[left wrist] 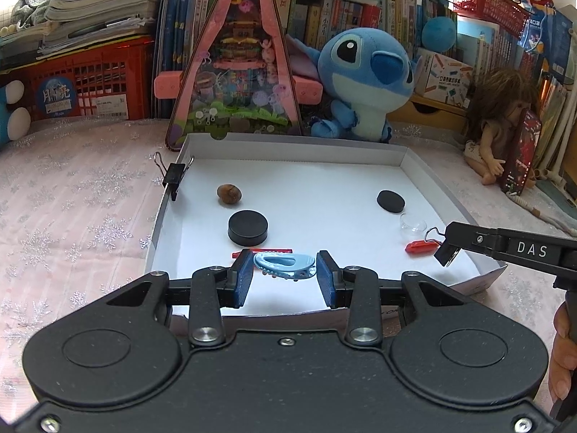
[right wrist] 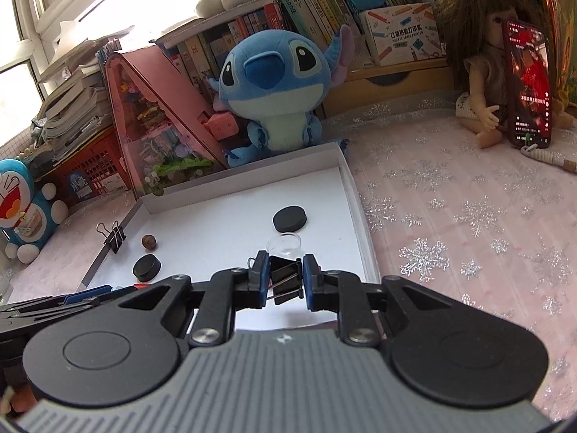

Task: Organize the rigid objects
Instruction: 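Carry the blue hair clip and black binder clip in both tools over the tray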

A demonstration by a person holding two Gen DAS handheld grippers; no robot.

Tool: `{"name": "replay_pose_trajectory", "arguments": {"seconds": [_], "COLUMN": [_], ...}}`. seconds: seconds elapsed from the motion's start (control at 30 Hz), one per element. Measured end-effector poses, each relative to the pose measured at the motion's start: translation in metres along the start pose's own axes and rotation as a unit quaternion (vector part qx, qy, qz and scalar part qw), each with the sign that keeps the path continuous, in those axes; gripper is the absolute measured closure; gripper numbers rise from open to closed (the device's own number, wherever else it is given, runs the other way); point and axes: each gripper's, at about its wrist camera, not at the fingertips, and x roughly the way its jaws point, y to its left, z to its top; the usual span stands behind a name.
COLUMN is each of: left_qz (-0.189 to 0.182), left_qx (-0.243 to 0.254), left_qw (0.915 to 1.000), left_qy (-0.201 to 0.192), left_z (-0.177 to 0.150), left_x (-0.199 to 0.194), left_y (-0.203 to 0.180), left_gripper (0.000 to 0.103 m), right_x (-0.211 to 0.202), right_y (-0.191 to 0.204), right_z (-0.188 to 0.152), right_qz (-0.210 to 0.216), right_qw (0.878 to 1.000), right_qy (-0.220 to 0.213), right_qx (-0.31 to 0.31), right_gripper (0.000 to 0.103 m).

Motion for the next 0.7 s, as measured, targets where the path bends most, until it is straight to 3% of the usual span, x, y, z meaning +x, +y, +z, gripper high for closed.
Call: {"name": "replay_pose_trajectory", "arguments": {"seconds": [0.7], "left_qz": [0.02], "left_qx": [-0.002], "left_qw": [0.9997], "left_qy": [0.014], "left_z": [-0.003], "left_x": [0.024], "left_y": [0.002], "left_gripper": [0.067], "right_x": [0.013], "right_y": [0.004], "right_z": [-0.005], "right_qz": [-0.007], "right_qw": [1.0], "right_qy": [0.005], "right_qx": [-0.009], "right_gripper": [0.079]}}
